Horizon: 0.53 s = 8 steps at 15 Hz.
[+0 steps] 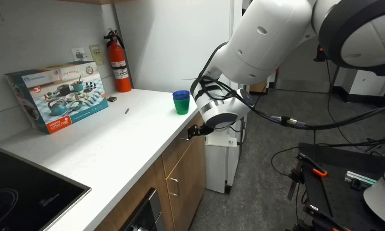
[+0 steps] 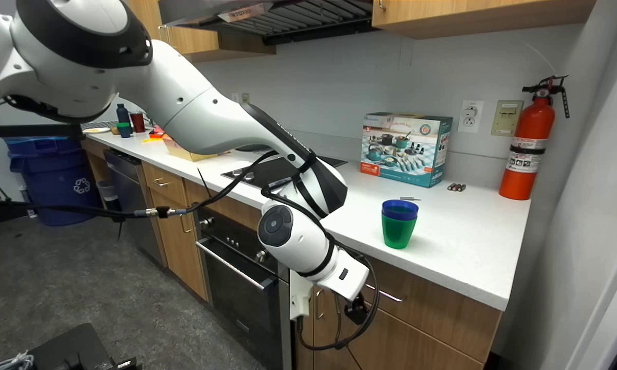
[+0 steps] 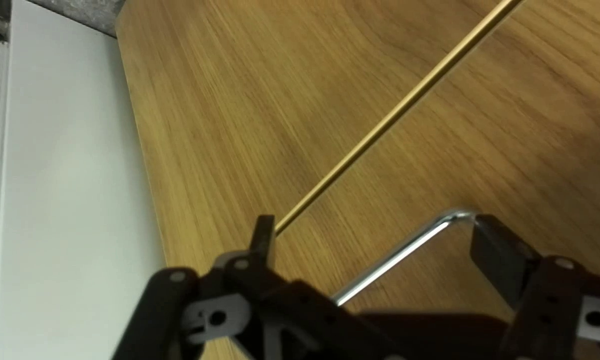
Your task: Open the drawer
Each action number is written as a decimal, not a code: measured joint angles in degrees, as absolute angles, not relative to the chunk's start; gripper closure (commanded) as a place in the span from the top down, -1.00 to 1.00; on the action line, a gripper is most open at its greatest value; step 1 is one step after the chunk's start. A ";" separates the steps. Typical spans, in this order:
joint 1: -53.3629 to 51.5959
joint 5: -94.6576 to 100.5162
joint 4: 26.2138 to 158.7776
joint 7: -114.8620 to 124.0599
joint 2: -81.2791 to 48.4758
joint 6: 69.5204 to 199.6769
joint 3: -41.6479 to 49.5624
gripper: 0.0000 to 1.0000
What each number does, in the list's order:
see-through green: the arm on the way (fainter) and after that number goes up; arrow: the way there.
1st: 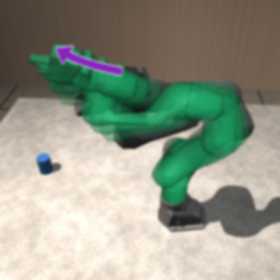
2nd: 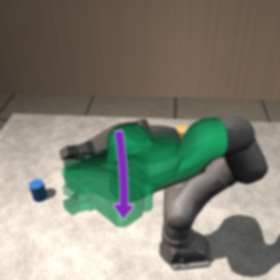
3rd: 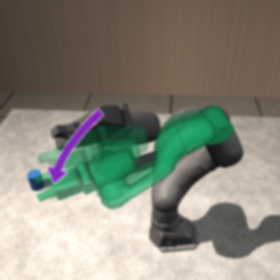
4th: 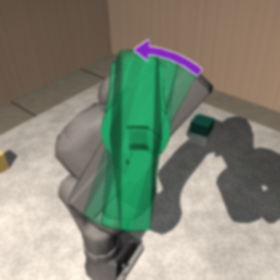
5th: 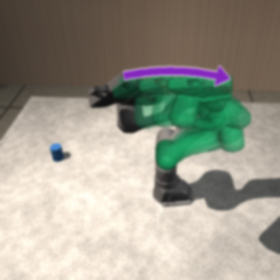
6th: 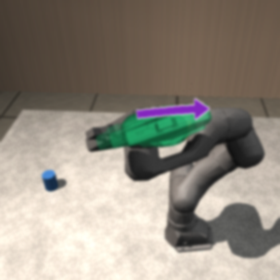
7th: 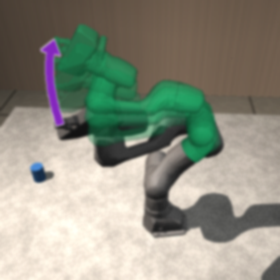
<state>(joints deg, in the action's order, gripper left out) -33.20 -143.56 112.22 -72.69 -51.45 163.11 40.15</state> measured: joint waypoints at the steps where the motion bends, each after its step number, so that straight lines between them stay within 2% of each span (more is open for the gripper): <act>1: -33.31 -143.56 112.18 -72.62 -51.59 163.11 40.26 1.00; 8: -33.22 -143.56 112.24 -72.63 -51.65 163.11 40.28 1.00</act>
<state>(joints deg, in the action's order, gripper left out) -33.22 -143.56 112.24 -72.63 -51.65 163.11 40.28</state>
